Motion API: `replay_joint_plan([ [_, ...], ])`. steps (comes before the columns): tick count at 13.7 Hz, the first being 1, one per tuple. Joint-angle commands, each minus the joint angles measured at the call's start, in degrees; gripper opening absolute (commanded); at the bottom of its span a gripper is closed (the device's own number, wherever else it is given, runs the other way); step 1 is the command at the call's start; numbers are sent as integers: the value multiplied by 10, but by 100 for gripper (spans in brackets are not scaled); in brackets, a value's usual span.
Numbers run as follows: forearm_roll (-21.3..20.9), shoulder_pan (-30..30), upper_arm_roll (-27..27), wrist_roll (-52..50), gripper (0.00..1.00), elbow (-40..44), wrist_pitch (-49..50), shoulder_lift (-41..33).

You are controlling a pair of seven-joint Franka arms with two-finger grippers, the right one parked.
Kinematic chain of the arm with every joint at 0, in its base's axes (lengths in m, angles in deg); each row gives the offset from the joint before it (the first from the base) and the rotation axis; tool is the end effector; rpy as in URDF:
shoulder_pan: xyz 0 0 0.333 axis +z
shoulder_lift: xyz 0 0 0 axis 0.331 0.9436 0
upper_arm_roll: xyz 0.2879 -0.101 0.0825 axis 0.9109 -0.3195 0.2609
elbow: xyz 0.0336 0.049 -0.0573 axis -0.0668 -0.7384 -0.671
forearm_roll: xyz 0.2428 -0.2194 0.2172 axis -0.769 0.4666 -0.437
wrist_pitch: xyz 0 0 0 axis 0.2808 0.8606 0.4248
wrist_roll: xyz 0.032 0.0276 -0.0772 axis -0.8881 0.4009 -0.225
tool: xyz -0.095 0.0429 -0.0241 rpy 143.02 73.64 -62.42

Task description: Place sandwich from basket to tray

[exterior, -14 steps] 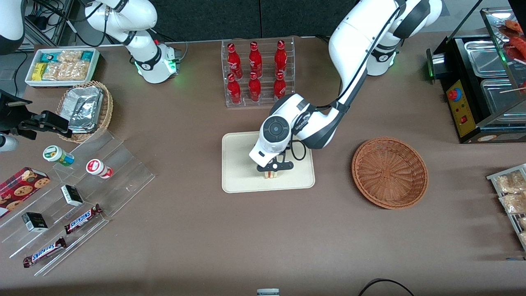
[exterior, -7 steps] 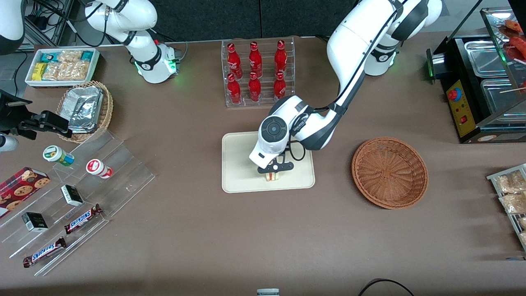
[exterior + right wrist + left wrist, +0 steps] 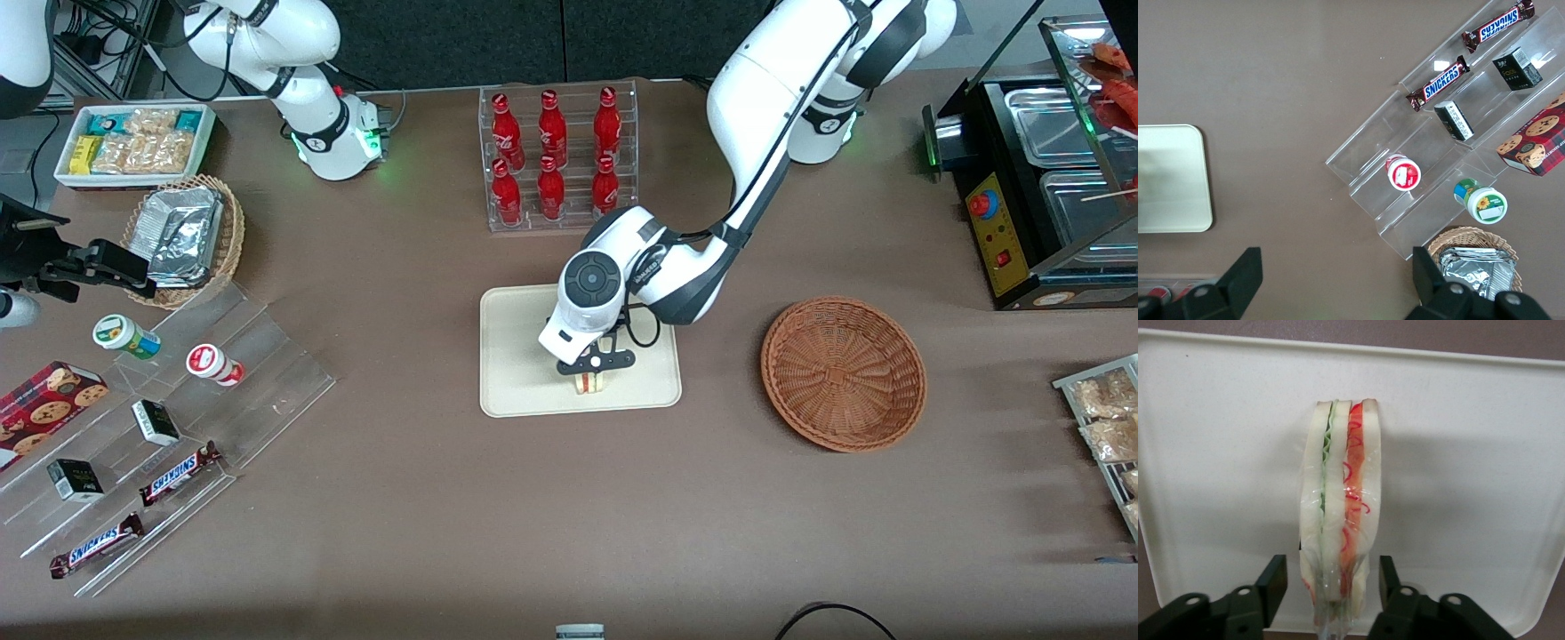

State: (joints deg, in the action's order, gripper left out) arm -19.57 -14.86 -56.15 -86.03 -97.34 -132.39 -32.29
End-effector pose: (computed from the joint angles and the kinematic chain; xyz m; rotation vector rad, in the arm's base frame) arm 0.5128 -0.4974 0.2535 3.0954 0.1848 -0.2785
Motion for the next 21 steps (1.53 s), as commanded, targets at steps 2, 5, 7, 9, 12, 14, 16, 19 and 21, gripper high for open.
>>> replay_joint_plan([
  [2, -6, -2, 6, -14, 99, 12, 29, -41],
  [5, -8, 13, 9, -35, 99, 11, 83, -92],
  [7, -13, 26, 10, -35, 99, 12, 129, -122],
  [9, -14, 45, 14, -32, 99, 11, 168, -156],
  [12, -11, 93, 13, -10, 99, 9, 236, -202],
  [14, -13, 107, 14, 18, 99, 7, 261, -217],
  [16, -13, 139, 14, 58, 99, 6, 288, -237],
  [19, -13, 192, 14, 146, 99, 2, 333, -271],
  [21, -14, 226, 14, 198, 99, -1, 357, -290],
])
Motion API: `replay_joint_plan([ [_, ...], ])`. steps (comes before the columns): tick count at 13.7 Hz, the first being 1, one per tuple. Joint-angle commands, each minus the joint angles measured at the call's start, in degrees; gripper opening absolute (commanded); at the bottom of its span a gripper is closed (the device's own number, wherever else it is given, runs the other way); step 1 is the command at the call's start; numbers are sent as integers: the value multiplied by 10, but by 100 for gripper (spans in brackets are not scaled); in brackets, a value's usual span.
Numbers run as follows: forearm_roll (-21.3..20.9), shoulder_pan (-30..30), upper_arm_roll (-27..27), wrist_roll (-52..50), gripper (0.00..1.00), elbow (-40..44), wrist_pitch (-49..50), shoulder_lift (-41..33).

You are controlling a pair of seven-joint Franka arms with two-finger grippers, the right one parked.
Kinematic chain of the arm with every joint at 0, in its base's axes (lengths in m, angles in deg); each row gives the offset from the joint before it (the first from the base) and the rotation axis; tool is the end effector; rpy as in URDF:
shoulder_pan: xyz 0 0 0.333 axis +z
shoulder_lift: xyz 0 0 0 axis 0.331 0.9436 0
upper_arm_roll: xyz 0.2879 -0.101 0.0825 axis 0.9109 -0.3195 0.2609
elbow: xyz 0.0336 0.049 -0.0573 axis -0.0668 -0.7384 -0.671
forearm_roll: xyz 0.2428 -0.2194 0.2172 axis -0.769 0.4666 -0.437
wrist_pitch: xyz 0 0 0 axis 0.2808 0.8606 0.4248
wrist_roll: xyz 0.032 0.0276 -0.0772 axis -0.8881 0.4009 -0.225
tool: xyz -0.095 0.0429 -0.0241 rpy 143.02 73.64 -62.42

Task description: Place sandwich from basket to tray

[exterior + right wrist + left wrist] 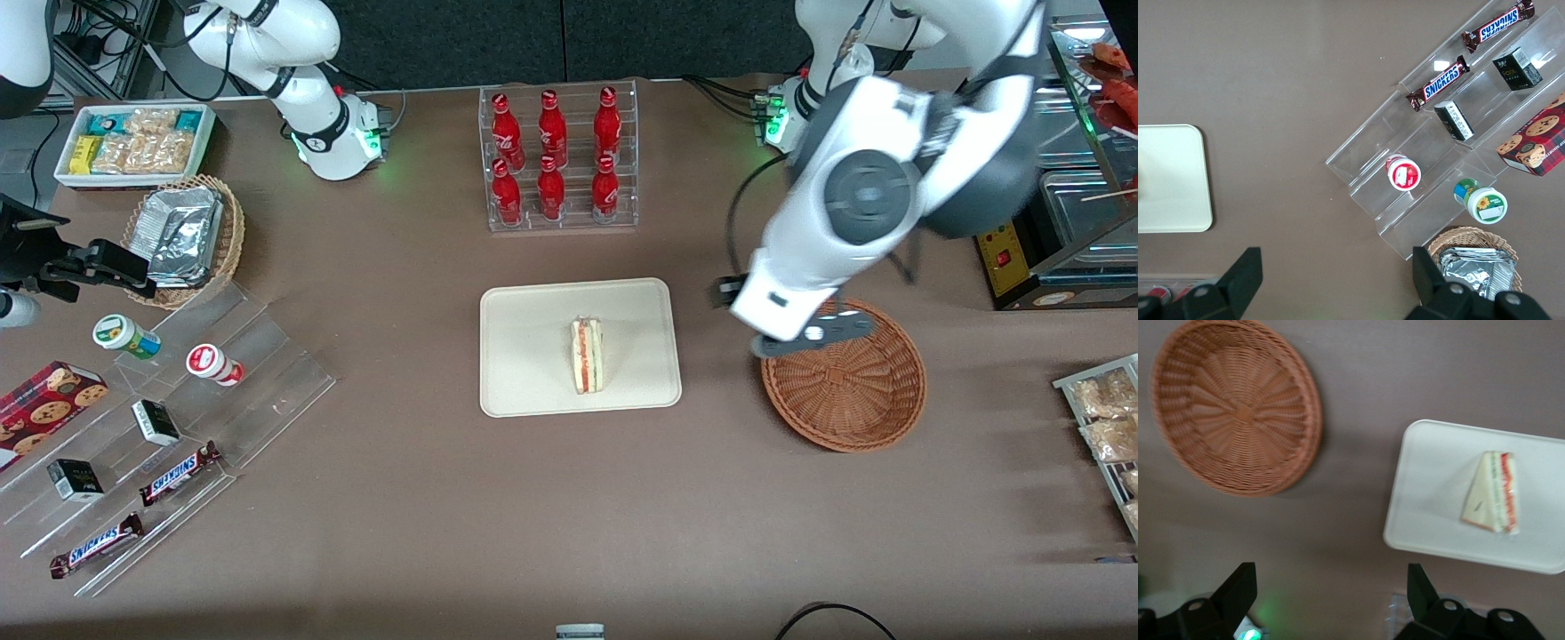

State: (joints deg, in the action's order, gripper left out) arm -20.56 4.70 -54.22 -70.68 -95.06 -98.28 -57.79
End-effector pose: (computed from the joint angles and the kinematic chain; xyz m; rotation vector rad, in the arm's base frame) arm 0.5728 -0.2474 0.5270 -3.0416 -0.2692 0.3251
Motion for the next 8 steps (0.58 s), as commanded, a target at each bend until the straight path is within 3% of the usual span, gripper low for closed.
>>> replay_joint_plan([
  [1, -5, 45, -4, 74, 99, -30, 22, -46],
  [5, -4, 126, -5, 194, 99, -82, 22, -110],
  [8, -4, 131, 23, 273, 99, -83, 44, -133],
])
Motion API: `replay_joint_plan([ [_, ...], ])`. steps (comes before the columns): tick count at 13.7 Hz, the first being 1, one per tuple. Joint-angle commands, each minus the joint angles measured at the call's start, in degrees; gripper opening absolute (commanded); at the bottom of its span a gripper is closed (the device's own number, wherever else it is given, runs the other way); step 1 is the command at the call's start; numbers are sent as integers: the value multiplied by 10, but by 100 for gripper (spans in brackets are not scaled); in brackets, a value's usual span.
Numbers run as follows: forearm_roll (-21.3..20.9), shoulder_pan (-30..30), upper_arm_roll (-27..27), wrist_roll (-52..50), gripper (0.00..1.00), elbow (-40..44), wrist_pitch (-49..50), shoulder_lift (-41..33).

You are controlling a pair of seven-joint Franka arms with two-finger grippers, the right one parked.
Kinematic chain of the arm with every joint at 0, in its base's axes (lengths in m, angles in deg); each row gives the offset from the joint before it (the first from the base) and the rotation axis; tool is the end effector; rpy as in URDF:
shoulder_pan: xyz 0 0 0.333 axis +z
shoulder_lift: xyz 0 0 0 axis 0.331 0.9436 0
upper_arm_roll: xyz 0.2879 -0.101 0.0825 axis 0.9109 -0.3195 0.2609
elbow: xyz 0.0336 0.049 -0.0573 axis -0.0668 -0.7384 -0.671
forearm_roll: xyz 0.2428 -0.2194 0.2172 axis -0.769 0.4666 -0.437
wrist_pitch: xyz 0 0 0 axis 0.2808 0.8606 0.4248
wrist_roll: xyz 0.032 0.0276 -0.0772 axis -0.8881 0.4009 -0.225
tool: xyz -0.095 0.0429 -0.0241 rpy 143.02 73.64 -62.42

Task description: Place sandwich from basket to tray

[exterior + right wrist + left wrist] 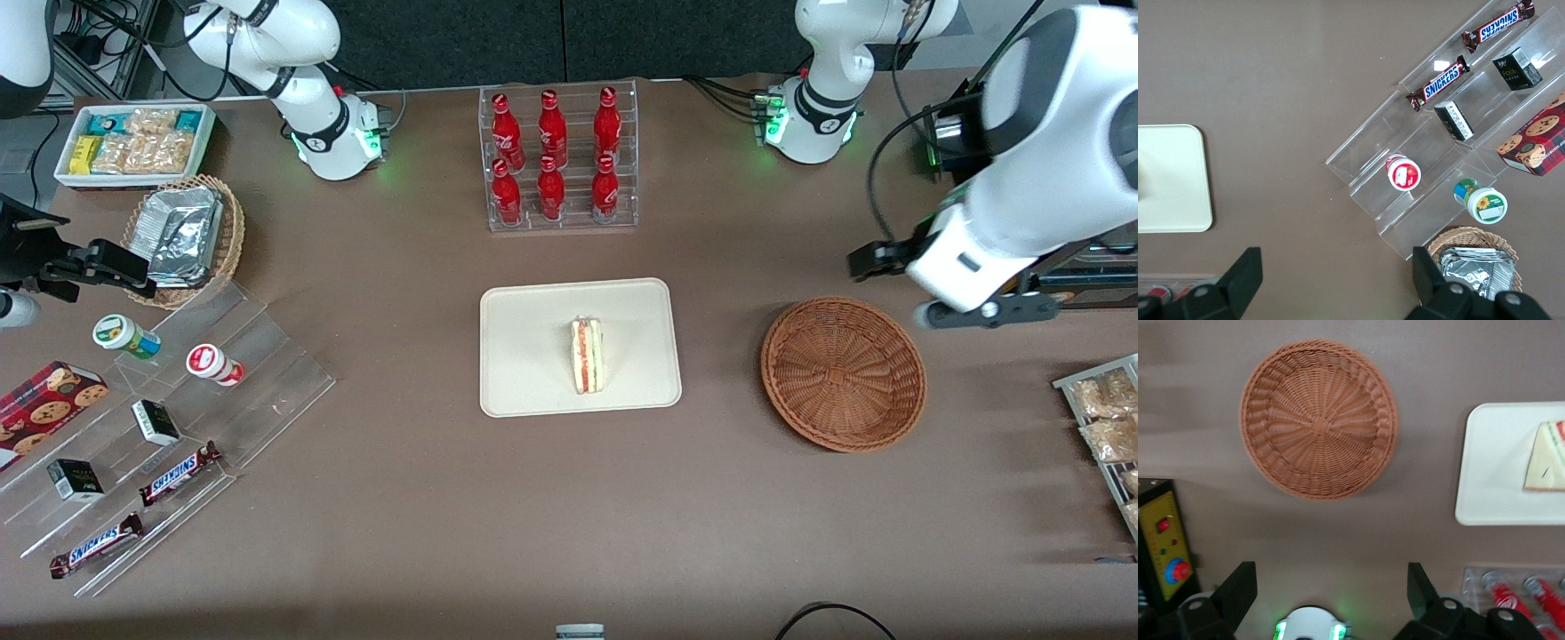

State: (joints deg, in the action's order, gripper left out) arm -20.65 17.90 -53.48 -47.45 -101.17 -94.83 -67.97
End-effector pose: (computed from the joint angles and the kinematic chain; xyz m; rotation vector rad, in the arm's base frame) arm 0.5612 -0.1010 0.5797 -3.0927 -0.0188 0.3248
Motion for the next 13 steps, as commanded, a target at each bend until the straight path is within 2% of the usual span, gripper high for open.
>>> replay_joint_plan([
  [1, -3, -3, 24, 56, 99, -24, 19, -43],
  [3, -3, -6, 36, 82, 99, -25, 41, -55],
  [6, -2, -31, 83, 112, 99, -25, 49, -69],
  [13, 0, -28, 83, 113, 99, -10, 42, -58],
])
